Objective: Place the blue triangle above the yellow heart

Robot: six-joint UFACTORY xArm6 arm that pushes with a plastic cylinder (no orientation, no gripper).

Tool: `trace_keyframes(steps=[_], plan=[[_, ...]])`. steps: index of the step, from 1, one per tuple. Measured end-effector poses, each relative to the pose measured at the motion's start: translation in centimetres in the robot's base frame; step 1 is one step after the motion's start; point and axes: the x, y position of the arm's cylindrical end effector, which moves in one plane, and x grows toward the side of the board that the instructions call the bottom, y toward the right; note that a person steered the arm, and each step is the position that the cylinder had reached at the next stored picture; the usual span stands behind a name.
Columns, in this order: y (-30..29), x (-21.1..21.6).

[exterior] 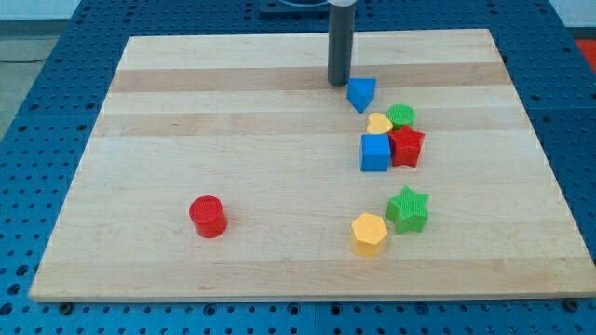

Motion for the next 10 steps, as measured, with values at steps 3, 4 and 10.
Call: trace_keyframes(steps=[3,4,10], plan=[[1.3,2.7],[1.8,3.9],[-2.8,4.4]])
